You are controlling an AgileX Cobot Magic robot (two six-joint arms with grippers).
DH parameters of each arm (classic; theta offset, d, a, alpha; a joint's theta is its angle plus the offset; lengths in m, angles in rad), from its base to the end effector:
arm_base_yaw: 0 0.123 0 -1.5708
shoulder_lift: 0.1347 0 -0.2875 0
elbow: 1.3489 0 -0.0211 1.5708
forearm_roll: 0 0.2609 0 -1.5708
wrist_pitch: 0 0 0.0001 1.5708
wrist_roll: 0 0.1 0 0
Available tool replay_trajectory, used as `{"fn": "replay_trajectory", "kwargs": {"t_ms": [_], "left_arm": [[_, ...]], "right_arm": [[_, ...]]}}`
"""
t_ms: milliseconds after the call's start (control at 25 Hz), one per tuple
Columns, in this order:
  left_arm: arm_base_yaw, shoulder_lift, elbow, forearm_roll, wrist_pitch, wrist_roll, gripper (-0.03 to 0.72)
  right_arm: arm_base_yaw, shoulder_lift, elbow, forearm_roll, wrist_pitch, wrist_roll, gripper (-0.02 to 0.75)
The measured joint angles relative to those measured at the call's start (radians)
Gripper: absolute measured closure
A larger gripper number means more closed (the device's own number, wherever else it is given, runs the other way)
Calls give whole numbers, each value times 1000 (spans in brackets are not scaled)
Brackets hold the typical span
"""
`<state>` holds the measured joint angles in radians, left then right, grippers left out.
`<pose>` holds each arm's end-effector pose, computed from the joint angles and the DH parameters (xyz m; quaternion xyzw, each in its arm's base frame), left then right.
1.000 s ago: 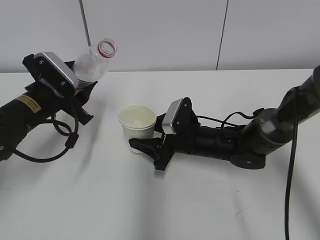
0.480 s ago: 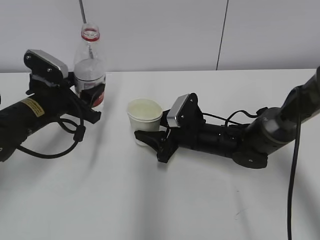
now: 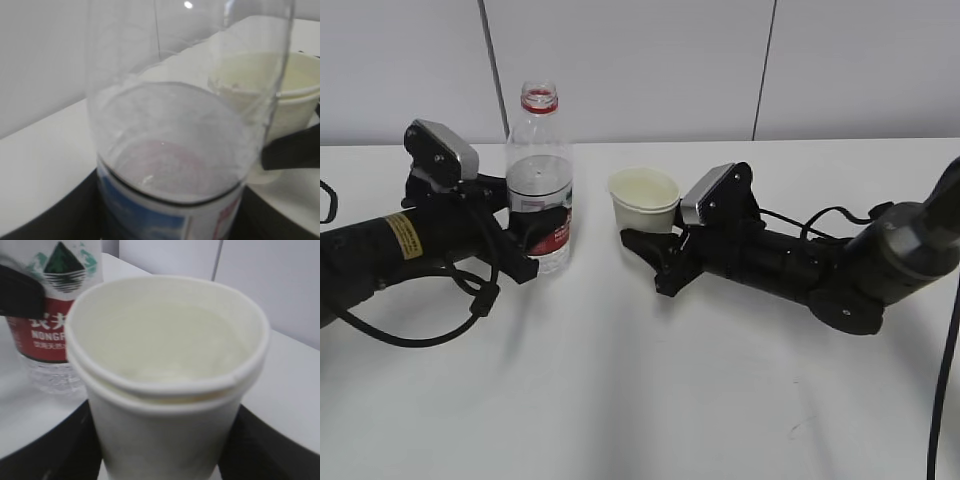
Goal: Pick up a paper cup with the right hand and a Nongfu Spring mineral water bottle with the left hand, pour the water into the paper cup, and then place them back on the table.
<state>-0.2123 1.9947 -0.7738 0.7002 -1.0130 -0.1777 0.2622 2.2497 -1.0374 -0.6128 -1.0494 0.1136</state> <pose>0.3435 -0.1299 0.1188 0.3410 0.6973 -0.2163 0.5923 0.3985 0.1585 0.0797 -0.3391 0.6759 0.2092 0.6200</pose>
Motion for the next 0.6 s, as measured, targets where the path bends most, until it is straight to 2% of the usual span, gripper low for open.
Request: {"fn": "replay_trajectory", "kwargs": {"t_ms": [240,600], "left_arm": [[0,55,0,36,-86,-55,297],[0,98,-1,80,-118,-57,298]], "right_arm": [[-17,0,45,118,0,-102,282],[-19,0,100,395,-34,-178,282]]}}
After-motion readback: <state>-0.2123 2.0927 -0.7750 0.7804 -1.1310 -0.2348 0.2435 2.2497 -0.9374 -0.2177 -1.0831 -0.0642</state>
